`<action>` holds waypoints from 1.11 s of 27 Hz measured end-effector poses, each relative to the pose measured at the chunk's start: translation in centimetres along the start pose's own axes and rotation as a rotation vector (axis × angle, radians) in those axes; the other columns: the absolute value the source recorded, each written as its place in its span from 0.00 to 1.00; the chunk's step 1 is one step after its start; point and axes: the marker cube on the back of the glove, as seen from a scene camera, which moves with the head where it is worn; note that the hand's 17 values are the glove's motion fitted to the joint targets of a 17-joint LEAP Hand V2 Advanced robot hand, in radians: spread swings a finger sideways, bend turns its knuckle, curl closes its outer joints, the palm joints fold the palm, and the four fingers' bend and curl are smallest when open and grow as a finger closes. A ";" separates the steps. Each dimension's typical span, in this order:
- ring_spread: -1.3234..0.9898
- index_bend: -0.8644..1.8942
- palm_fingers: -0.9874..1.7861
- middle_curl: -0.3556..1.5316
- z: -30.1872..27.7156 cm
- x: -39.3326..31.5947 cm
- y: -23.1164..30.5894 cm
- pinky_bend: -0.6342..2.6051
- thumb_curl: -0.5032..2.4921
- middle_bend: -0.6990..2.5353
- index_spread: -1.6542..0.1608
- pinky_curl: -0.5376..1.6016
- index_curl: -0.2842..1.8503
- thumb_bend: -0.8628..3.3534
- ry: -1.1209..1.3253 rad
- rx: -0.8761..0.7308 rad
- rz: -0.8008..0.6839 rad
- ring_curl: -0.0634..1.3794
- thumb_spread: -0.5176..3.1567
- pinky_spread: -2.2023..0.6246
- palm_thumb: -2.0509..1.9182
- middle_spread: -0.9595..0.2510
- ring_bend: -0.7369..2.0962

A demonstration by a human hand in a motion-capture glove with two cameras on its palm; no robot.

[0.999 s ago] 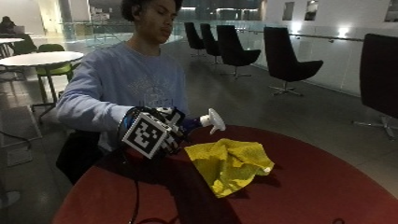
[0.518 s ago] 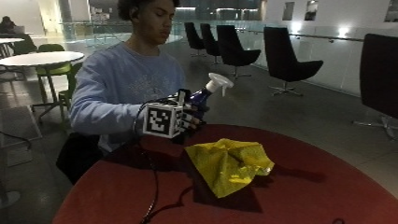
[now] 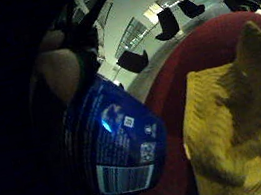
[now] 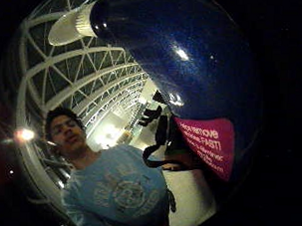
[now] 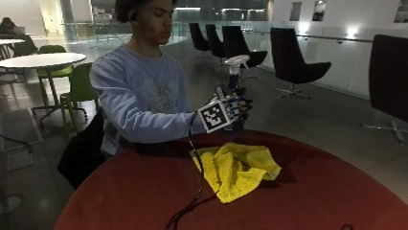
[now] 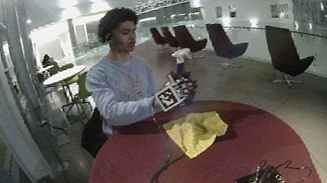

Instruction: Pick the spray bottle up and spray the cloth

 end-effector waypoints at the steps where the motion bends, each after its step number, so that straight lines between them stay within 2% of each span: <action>1: 0.60 0.33 0.55 0.41 0.9 0.6 -0.7 0.38 0.35 0.35 0.70 0.42 0.15 0.20 0.009 0.021 -0.009 0.30 0.40 0.86 0.70 0.79 0.52; 5: 0.59 0.33 0.55 0.41 3.8 2.8 -1.5 0.38 0.34 0.35 0.70 0.42 0.15 0.20 0.055 0.016 -0.025 0.30 0.40 0.86 0.70 0.78 0.52; 12: 0.59 0.33 0.55 0.41 5.3 4.5 -2.7 0.38 0.34 0.35 0.71 0.42 0.16 0.20 0.070 0.098 -0.008 0.29 0.41 0.86 0.70 0.78 0.51; 17: 0.59 0.33 0.54 0.41 5.1 4.0 -1.4 0.37 0.34 0.36 0.71 0.42 0.16 0.20 0.044 0.006 0.023 0.29 0.41 0.86 0.69 0.77 0.50; 18: 0.59 0.34 0.50 0.40 4.9 3.8 -0.8 0.37 0.33 0.34 0.70 0.42 0.16 0.20 0.043 -0.017 0.027 0.29 0.41 0.86 0.69 0.79 0.49; 22: 0.59 0.36 0.46 0.39 2.1 2.7 2.0 0.38 0.33 0.31 0.70 0.43 0.18 0.20 0.104 -0.076 0.029 0.28 0.41 0.86 0.69 0.82 0.48; 30: 0.59 0.40 0.50 0.37 -9.8 -0.1 10.4 0.35 0.33 0.28 0.70 0.41 0.22 0.20 0.414 0.027 0.115 0.25 0.43 0.86 0.70 0.82 0.45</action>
